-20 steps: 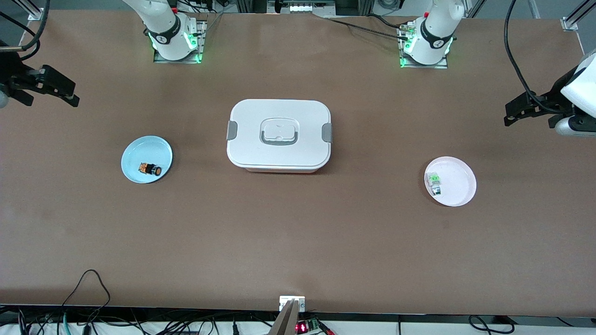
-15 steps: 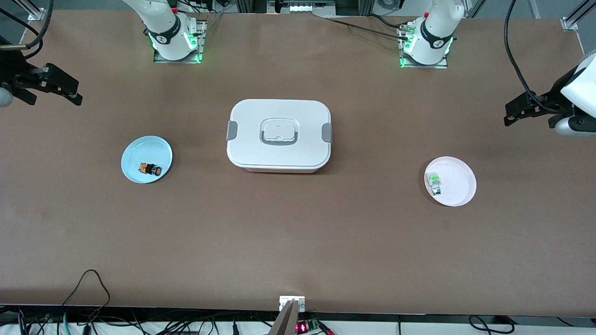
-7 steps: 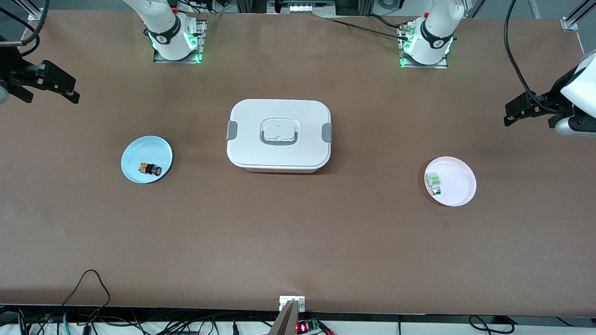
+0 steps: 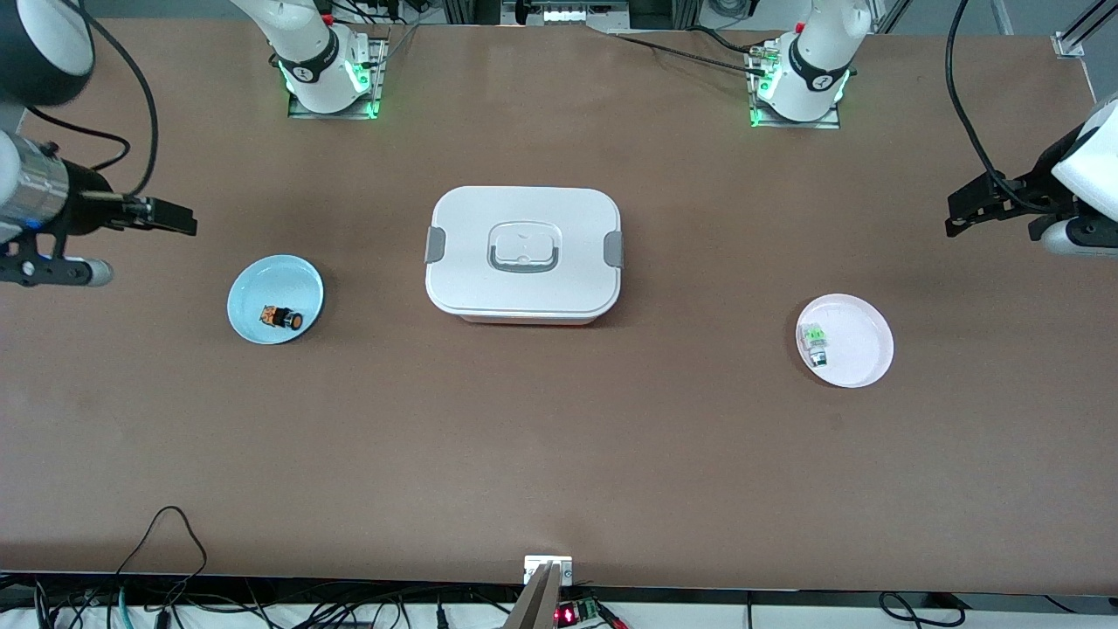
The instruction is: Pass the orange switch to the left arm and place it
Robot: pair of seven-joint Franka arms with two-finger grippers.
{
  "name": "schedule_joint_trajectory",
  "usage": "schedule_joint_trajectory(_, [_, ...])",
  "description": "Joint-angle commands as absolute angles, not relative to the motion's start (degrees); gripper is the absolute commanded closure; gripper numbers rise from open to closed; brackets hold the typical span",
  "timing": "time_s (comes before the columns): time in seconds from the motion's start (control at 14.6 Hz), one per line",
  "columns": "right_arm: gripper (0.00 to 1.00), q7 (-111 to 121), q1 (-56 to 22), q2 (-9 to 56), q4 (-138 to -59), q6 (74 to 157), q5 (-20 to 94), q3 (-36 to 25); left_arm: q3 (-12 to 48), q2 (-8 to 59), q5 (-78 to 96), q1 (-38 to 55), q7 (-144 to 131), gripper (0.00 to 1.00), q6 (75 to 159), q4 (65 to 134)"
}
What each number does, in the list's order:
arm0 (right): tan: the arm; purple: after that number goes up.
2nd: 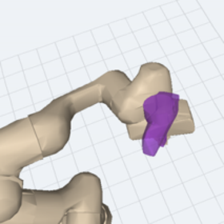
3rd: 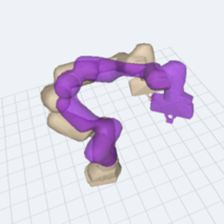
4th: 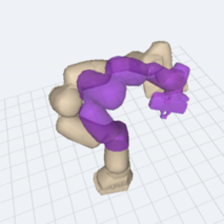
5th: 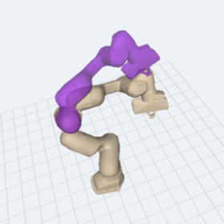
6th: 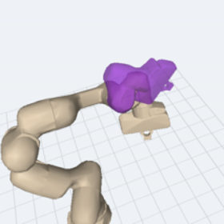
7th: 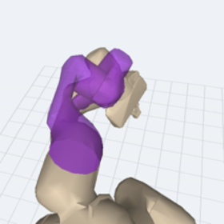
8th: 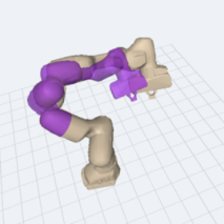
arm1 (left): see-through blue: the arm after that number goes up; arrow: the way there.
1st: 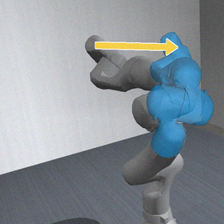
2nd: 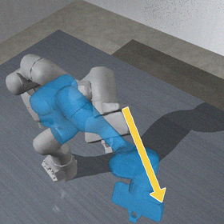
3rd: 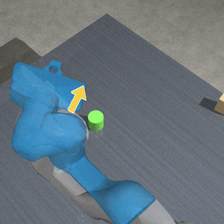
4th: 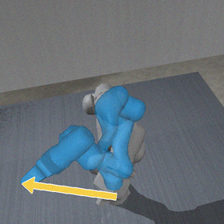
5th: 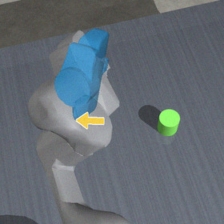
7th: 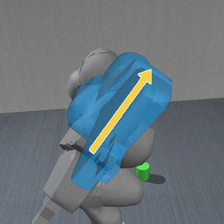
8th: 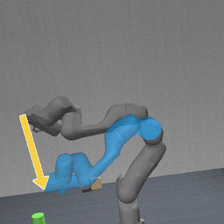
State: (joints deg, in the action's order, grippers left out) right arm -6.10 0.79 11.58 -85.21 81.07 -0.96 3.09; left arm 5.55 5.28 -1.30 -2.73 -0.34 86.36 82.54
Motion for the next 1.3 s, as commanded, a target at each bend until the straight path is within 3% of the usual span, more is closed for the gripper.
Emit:
schedule_joint_trajectory(0.0, [0.0,-6.68,1.49,10.02,-92.35,86.37,-1.41,3.25,5.36,5.19,-0.7,-2.81,0.09,0.0,85.61,82.09])
schedule_joint_trajectory(0.55, [0.0,-6.85,2.55,15.8,-109.67,110.88,-1.32,0.18,5.36,5.19,-0.62,-2.81,0.09,0.0,85.61,82.09])
schedule_joint_trajectory(0.89, [0.0,-6.77,3.16,25.29,-109.69,121.54,-1.23,-0.09,5.27,5.19,-0.62,-2.9,0.09,0.0,85.61,82.09])
schedule_joint_trajectory(1.23, [0.0,-6.86,3.16,29.79,-109.6,126.64,-0.62,0.17,5.36,5.19,-0.62,-2.9,0.0,0.0,85.61,82.09])
